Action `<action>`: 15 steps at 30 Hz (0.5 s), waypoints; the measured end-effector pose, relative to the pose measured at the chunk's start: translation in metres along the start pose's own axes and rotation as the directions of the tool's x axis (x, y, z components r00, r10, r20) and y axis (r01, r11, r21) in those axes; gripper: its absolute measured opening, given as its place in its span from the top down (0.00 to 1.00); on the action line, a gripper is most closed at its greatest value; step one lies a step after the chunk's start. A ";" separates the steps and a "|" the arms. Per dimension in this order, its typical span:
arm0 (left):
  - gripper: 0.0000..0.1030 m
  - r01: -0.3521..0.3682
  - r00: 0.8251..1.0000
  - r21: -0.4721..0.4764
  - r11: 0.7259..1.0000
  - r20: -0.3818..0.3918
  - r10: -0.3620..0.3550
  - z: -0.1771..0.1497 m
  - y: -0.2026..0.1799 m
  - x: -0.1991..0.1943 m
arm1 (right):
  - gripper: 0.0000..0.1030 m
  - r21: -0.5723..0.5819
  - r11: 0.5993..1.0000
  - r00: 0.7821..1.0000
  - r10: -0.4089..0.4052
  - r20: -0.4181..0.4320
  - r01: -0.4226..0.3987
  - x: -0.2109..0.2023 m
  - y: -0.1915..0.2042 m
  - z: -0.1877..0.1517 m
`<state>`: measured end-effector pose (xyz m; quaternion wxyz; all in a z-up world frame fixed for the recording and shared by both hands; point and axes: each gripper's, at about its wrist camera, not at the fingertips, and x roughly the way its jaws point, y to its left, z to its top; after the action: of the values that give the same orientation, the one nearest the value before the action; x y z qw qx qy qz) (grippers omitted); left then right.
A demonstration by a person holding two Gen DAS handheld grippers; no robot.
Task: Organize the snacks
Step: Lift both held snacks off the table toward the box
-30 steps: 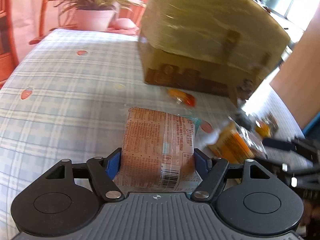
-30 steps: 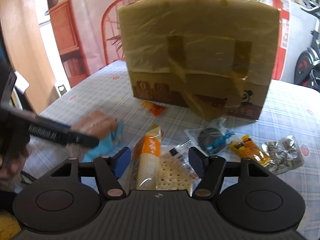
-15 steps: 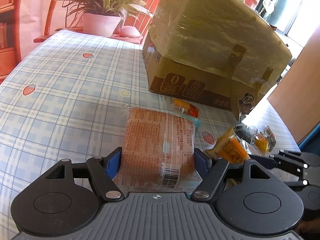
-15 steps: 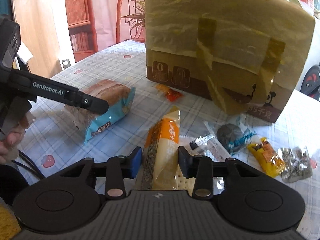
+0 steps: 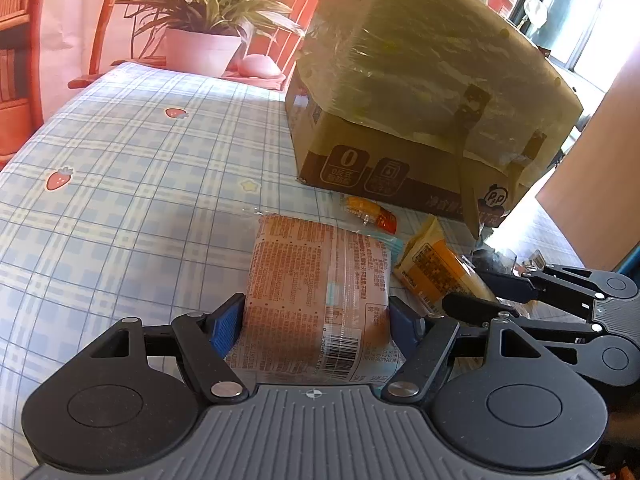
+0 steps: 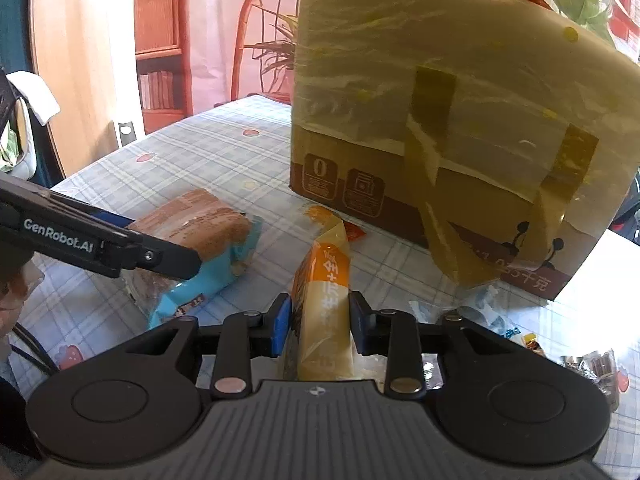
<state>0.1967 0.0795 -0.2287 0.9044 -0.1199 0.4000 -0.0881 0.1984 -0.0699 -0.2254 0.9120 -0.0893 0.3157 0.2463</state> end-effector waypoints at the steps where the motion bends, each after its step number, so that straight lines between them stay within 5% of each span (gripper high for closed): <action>1: 0.25 -0.001 1.000 0.001 1.000 0.003 0.001 0.000 0.000 0.000 | 0.68 0.008 1.000 1.000 0.000 0.003 0.000 0.000 0.000 -0.001; 15: 0.26 0.012 1.000 -0.013 1.000 0.010 -0.012 0.002 0.006 -0.001 | 0.69 0.075 0.997 0.999 0.032 0.026 -0.034 -0.004 -0.005 -0.004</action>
<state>0.1978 0.0854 -0.2288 0.9051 -0.1285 0.3952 -0.0902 0.1959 -0.0771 -0.2259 0.9143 -0.0467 0.3150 0.2503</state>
